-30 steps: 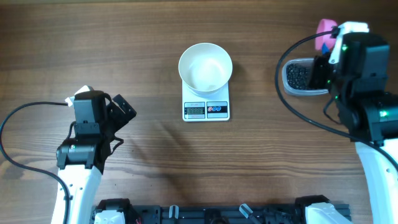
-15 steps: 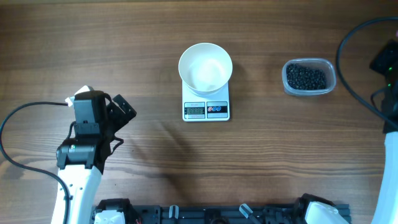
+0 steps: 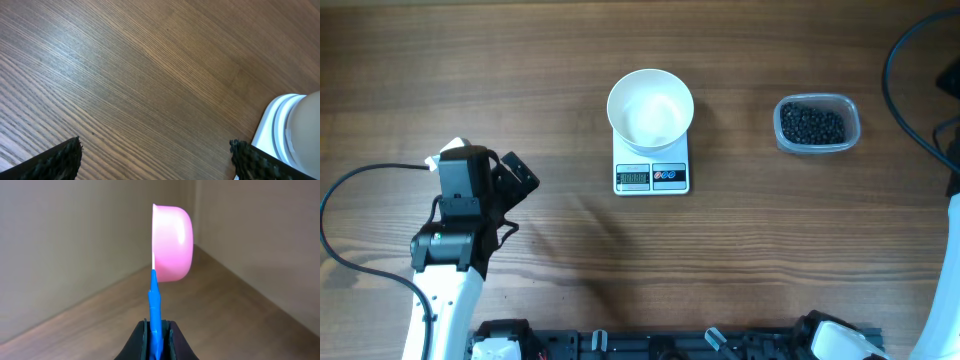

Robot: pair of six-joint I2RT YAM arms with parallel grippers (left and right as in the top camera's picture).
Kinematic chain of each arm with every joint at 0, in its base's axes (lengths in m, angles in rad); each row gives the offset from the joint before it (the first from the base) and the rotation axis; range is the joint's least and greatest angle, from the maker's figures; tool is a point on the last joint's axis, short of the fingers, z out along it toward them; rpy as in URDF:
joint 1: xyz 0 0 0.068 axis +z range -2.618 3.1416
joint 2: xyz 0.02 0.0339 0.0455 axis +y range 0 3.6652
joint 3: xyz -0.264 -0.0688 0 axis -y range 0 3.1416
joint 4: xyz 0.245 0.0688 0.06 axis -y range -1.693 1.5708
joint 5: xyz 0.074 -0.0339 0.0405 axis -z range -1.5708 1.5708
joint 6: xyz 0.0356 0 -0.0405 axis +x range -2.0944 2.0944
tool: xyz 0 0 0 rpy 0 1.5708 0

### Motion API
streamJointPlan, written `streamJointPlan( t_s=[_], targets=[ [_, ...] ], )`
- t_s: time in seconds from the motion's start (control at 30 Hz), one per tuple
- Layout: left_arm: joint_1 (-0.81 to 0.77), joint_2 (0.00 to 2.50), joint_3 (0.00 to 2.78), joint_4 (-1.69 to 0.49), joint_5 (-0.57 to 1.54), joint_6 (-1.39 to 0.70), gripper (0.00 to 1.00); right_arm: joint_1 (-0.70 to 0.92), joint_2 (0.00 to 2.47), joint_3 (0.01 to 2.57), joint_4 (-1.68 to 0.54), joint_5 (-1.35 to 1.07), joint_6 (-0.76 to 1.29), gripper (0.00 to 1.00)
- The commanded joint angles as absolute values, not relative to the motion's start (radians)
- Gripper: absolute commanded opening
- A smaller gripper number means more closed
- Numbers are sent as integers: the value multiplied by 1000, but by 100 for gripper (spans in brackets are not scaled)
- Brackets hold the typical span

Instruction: Scoop item into bowl and weigh 150g on scale

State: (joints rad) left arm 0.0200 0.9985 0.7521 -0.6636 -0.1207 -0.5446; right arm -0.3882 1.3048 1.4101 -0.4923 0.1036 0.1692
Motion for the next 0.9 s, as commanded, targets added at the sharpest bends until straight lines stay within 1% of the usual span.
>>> streamJointPlan(
  t_s=[0.0,0.13,0.33,0.5,0.87],
  targets=[
    [25,1004,750,-664,-112,-558,100,-391,1306,1428,-485,-33,260,4],
    [25,1004,750,-664,-112,-558,100,-391,1306,1428,-485,-65,381,4],
    [25,1004,750,-664,-112,-558,100,-391,1306,1428,-424,-65,488,4],
    [25,1004,750,-664,-112,-558,100,-391,1306,1428,-401,-65,657,4],
    [25,1004,750,-664,-112,-558,100,-391,1320,1428,-403,-65,823,4]
  ],
)
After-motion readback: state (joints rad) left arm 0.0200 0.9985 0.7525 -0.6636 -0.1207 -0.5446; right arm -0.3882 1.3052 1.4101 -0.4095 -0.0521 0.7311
